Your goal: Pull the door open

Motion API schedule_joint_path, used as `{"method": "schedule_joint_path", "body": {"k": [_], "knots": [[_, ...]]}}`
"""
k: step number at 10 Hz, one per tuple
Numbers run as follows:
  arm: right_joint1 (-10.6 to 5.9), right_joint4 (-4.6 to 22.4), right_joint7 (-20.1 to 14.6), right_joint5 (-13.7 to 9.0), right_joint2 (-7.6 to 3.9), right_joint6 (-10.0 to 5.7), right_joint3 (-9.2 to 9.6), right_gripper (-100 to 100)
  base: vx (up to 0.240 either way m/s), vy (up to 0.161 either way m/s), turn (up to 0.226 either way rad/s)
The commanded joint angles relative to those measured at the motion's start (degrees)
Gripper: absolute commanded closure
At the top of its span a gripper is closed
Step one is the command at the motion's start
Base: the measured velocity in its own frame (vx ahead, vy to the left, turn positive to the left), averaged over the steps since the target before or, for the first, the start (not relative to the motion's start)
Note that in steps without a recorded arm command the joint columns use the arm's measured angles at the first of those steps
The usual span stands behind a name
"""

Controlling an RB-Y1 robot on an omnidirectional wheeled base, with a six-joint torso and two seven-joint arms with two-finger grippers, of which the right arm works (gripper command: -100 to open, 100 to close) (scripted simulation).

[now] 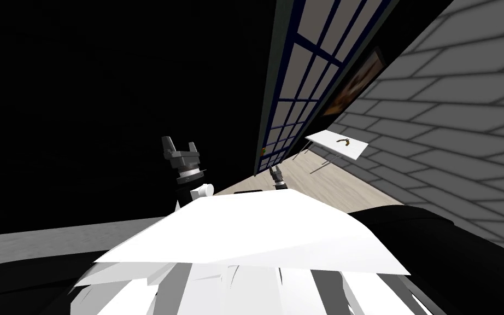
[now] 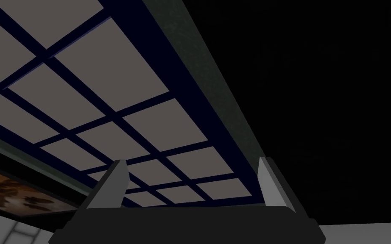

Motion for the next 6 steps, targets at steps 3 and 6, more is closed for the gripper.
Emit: {"method": "schedule_joint_path", "body": {"k": [3,6], "knots": [[-0.33,4.1,4.2,1.4,-0.01,-1.30,-0.25,-100,0.135,-0.047,0.110],[-0.40,7.4,7.6,2.6,0.06,-2.42,-0.39,-100,0.113,-0.047,0.099]]}}
